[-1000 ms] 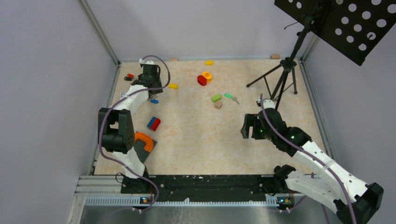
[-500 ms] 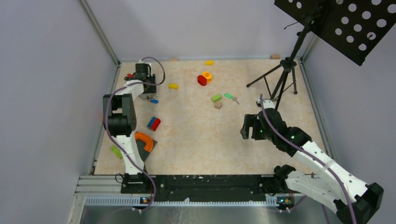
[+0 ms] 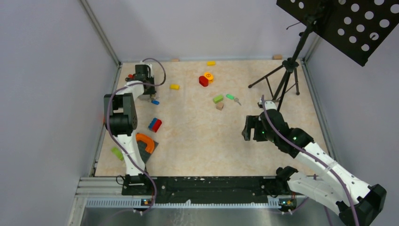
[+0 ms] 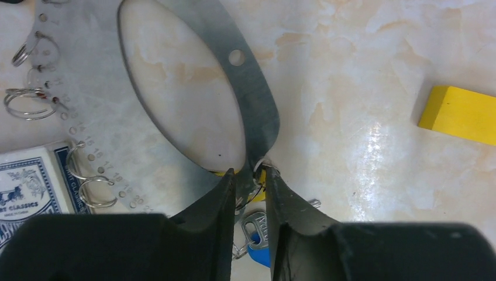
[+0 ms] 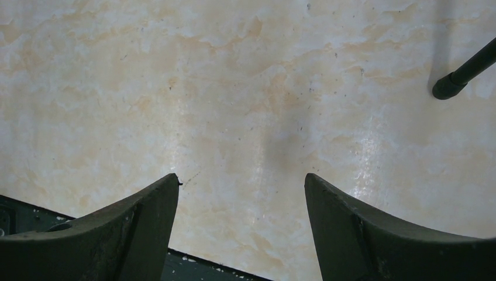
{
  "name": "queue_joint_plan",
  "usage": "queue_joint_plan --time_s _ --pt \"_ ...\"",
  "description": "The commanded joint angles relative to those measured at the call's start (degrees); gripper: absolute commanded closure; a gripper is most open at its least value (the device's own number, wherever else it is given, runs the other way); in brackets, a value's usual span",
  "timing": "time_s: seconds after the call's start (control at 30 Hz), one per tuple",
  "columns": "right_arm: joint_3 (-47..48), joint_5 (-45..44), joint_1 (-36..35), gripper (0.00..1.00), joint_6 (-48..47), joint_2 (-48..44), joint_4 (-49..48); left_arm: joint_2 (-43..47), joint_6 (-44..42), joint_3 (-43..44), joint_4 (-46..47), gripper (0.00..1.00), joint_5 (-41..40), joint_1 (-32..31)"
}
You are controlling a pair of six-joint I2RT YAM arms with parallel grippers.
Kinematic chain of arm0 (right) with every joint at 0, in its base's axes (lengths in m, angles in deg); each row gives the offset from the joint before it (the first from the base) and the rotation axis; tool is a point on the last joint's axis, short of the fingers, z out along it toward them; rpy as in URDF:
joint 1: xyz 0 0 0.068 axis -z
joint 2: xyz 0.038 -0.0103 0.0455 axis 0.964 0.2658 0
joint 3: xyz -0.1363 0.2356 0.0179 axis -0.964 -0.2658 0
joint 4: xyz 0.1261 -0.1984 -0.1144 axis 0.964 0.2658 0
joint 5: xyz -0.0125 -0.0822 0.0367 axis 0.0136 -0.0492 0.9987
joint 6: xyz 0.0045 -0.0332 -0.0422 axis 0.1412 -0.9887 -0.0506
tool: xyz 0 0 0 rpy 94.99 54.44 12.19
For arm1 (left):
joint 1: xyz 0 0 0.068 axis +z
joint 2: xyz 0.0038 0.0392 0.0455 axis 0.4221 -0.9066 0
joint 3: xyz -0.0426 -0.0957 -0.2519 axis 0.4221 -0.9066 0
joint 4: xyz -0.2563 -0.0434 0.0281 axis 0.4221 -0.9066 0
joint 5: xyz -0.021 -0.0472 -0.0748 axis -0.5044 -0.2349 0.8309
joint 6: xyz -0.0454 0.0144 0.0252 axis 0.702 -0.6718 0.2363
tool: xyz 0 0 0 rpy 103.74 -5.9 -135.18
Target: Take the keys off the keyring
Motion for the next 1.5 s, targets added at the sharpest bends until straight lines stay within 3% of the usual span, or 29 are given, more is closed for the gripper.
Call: queue_joint_plan --time_s 0.0,0.2,0.6,0.97,1.17,1.47 --pt "0.52 0.27 -0.33 0.22 -0.63 0.16 -0.94 0.16 -0.58 0.47 2.04 0.76 2.84 0.4" --pt "0.35 0.42 -0.32 0.23 -0.69 0.21 -1.32 2.21 0.7 -1.06 2.0 1.0 3.38 0.39" --pt "0.17 0.36 -0.32 0.23 -0.54 -0.29 -1.66 8.85 5.36 -3.96 -2.03 1.0 7.9 -2.53" --pt "2.27 -1.32 -0.32 0.24 0.07 -1.37 0.59 25.05 14.8 -17.21 -4.46 1.0 3.82 -19.93" --pt "4.74 -3.02 -0.33 0.25 1.55 -4.05 3.03 38.84 22.64 -29.09 -5.56 1.0 4.33 -29.17" --pt "7.0 -4.28 -0.32 0.27 4.62 -6.53 3.24 51.44 36.35 -36.08 -9.58 1.0 -3.75 -52.72"
